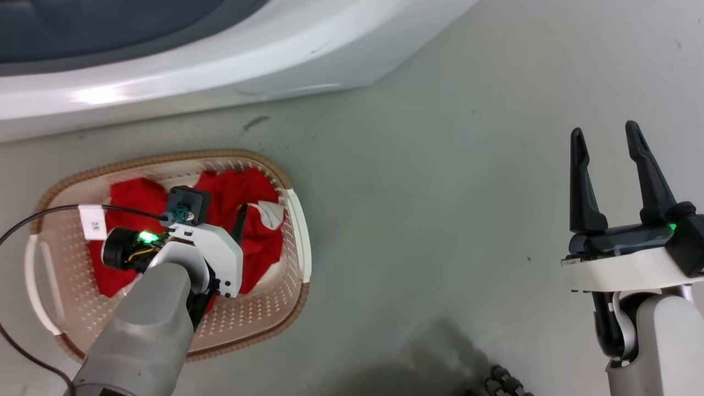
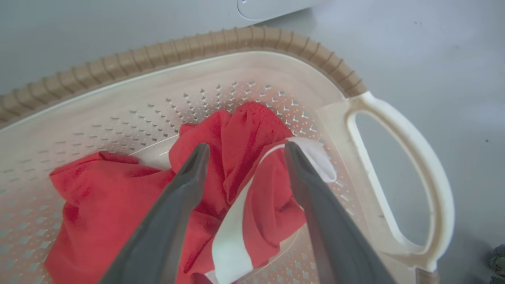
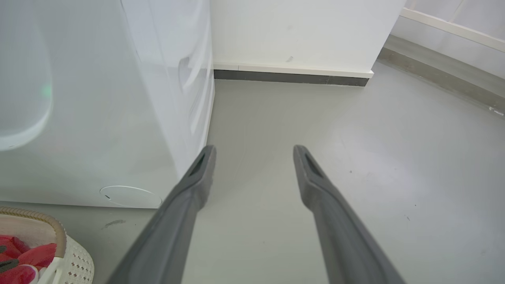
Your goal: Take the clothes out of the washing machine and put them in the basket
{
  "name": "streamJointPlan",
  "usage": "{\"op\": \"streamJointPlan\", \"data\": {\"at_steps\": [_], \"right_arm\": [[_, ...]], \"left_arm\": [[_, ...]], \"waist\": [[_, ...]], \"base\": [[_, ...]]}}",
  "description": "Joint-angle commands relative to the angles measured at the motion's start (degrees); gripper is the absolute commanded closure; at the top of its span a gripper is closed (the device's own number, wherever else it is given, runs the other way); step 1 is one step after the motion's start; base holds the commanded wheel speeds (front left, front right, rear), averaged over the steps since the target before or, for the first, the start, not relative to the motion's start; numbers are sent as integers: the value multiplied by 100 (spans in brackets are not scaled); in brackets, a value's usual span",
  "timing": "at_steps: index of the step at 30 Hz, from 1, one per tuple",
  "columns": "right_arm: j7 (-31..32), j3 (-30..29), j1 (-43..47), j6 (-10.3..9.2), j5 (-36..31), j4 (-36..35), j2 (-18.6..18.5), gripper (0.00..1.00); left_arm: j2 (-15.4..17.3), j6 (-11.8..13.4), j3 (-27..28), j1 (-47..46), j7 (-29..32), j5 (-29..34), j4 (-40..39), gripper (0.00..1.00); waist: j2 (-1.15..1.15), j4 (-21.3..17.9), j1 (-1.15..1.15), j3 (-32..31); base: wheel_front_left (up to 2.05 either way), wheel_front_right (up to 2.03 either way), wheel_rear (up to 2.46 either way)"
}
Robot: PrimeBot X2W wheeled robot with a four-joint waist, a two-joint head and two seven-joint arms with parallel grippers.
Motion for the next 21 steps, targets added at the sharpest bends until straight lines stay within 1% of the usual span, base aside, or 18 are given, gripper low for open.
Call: {"op": "streamJointPlan", "data": {"at_steps": [1, 5, 6, 7, 12, 14, 16, 21], "right_arm": [[-13, -55, -25, -6, -86, 51, 1, 0], [-13, -176, 78, -6, -167, 129, -1, 0], [-13, -176, 78, -6, -167, 129, -1, 0], [-13, -205, 109, -6, -195, 144, 0, 0], [-13, -302, 253, -6, -326, 239, -3, 0], [-13, -340, 319, -6, -383, 271, -2, 0], [-13, -393, 395, -6, -418, 292, -3, 0], [-13, -410, 610, -6, -535, 356, -1, 0]], "left_arm": [[13, 69, 156, 174, -40, -73, -238, 0], [21, 133, 492, 477, -43, -121, -845, 0], [21, 133, 492, 477, -43, -121, -845, 0], [33, 132, 584, 567, -42, -112, -1017, 0], [73, 202, 1195, 1042, -30, -5, -1977, 0], [96, 222, 1425, 1249, -30, 116, -2394, 0], [164, 236, 1557, 1427, -30, 418, -2900, 0], [118, 382, 1963, 2055, -32, 943, -4003, 0]], "waist": [[0, 130, -1, -386], [0, 289, -1, -915], [0, 289, -1, -915], [0, 335, -1, -1037], [0, 566, -1, -1689], [0, 654, -1, -1945], [0, 738, -1, -2170], [0, 950, -1, -2763]], "base": [[0, 0, 0], [0, 0, 0], [0, 0, 0], [0, 0, 0], [0, 0, 0], [0, 0, 0], [0, 0, 0], [0, 0, 0]]}}
